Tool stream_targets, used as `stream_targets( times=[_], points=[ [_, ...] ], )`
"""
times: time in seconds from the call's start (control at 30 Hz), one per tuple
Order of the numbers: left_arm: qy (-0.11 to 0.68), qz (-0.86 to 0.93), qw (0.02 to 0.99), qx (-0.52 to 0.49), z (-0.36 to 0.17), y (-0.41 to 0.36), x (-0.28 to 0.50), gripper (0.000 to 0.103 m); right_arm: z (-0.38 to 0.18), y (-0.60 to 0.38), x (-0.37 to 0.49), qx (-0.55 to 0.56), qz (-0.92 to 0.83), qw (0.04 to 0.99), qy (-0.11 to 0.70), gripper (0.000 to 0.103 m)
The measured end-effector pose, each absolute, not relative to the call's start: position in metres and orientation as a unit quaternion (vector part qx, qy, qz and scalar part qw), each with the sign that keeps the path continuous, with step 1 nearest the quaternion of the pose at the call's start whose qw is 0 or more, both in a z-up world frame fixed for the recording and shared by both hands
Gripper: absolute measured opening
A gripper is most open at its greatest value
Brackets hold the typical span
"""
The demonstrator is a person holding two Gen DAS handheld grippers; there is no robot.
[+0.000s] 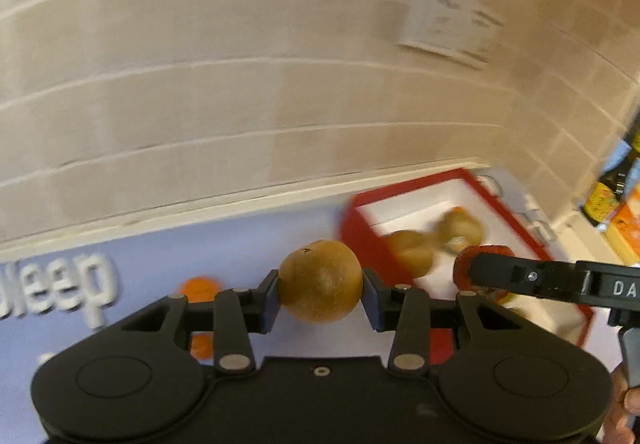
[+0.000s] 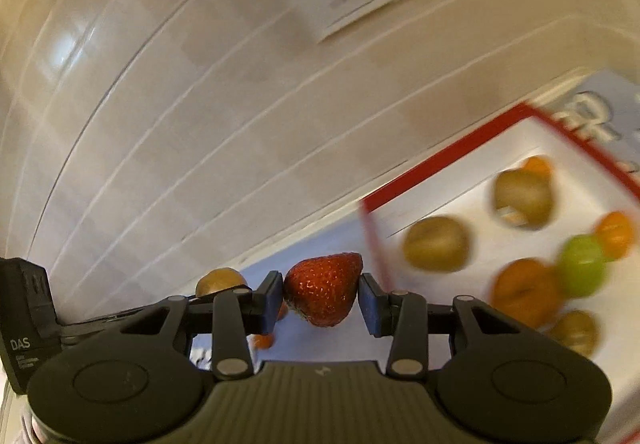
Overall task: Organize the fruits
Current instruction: 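Carry the brown fruit and strawberry into the box and open both tools, then grasp a mandarin with the left tool while the right tool grasps the small orange fruit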
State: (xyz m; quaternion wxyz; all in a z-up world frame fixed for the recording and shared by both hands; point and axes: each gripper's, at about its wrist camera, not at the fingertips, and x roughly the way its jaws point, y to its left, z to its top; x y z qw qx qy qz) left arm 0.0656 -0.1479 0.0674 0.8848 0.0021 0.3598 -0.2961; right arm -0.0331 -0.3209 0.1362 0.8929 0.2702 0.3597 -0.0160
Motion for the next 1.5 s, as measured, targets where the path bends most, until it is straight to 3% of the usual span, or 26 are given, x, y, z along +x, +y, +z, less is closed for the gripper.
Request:
stream_targets(
  times=[0.33, 0.87, 0.9, 0.97, 1.0, 1.03, 1.07, 1.13, 1.5],
  points=[
    [0.386, -0.359, 0.847, 0.064, 0.060, -0.253, 0.048, 0.050, 0.153, -0.411, -0.092, 0.287, -0.113, 0.892, 0.331, 0.043],
    [0.457, -0.351, 0.803, 0.152, 0.020, -0.309, 0.048, 0.051, 0.104, -0.440, -0.095, 0.278, -0.205, 0.844, 0.409, 0.044],
    [0.454, -0.352, 0.802, 0.164, 0.019, -0.313, 0.046, 0.051, 0.103, -0.439, -0.093, 0.276, -0.206, 0.844, 0.411, 0.045],
    [0.454, -0.355, 0.799, 0.172, 0.019, -0.316, 0.046, 0.065, 0.103, -0.438, -0.091, 0.279, -0.209, 0.845, 0.407, 0.053],
    [0.453, -0.362, 0.798, 0.166, 0.020, -0.315, 0.046, 0.076, 0.104, -0.438, -0.091, 0.281, -0.205, 0.846, 0.403, 0.061],
    [0.452, -0.368, 0.797, 0.158, 0.022, -0.314, 0.046, 0.080, 0.106, -0.438, -0.091, 0.286, -0.200, 0.848, 0.398, 0.070],
    [0.451, -0.368, 0.798, 0.156, 0.023, -0.313, 0.046, 0.080, 0.108, -0.437, -0.090, 0.288, -0.199, 0.850, 0.395, 0.076],
    [0.453, -0.363, 0.798, 0.164, 0.025, -0.315, 0.047, 0.081, 0.112, -0.437, -0.089, 0.286, -0.212, 0.848, 0.393, 0.097],
    [0.402, -0.319, 0.842, 0.165, 0.059, -0.281, 0.060, 0.081, 0.147, -0.435, -0.085, 0.288, -0.224, 0.865, 0.345, 0.097]
  ],
)
